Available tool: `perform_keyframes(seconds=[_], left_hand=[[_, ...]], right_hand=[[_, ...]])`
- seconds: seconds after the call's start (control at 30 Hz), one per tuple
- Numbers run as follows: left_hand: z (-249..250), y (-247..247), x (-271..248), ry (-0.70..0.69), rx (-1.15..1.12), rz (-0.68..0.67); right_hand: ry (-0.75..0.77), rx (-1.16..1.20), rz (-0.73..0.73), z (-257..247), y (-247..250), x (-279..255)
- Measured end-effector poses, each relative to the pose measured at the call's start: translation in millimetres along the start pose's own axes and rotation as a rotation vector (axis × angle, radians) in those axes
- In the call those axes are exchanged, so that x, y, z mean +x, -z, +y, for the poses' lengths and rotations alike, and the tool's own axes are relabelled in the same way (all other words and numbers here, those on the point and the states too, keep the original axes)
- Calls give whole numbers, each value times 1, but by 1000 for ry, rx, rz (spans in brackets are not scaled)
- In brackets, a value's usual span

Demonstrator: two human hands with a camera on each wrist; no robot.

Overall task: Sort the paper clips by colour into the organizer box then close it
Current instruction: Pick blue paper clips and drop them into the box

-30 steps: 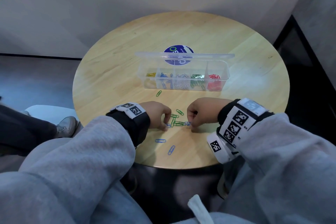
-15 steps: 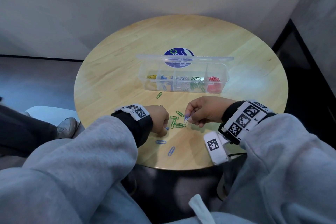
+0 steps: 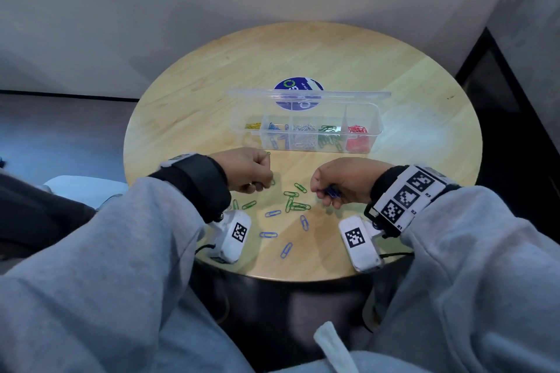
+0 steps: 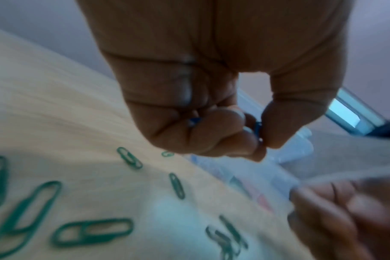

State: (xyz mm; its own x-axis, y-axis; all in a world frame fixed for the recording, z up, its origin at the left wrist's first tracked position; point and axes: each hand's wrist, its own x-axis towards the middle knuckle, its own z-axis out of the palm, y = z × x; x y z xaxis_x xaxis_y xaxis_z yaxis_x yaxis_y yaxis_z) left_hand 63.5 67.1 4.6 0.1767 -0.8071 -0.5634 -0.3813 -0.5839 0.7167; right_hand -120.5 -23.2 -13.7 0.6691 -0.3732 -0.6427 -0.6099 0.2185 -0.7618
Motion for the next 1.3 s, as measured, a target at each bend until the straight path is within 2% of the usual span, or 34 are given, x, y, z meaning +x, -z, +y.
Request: perform_keyframes(seconds=[0.13,0.27,0.4,0.47,0.57,0.63,0.77,0.93,1.07,1.17,1.3], left_hand=[[1,6,-1,-10,-141,-16],[-4,3,1,92,-168,-50],[-9,-5,4,161,-111,-78],[-9,-8,5,133,31,-87],[-6,-17,5,63,477,-58],[-4,-24,4,51,689,-7],[-5,-32,9,28,847,-2],[-6,-38,11,-6,895,-37],[-11,-36,12,31,879,-66],[-12,-27,7,70,743,-36],[-14,-10,0,143,400,-17]], right_hand=[[82,-423,-53,-2,-8,-3],[135,-842,-38,-2,-20,-5],[134,-1053,-48,-1,-31,-1],[143,-1116,-39,-1,-32,3],[143,-1187,-5,-1,-33,6],[115,-1224,-3,0,-33,8],[73,-1122,-30,4,-28,7],[79,-821,-11,-2,-11,-5],[60,-634,-67,-2,-9,-8],[72,-501,-78,0,-13,-5],[43,-354,-28,-1,-13,-2]])
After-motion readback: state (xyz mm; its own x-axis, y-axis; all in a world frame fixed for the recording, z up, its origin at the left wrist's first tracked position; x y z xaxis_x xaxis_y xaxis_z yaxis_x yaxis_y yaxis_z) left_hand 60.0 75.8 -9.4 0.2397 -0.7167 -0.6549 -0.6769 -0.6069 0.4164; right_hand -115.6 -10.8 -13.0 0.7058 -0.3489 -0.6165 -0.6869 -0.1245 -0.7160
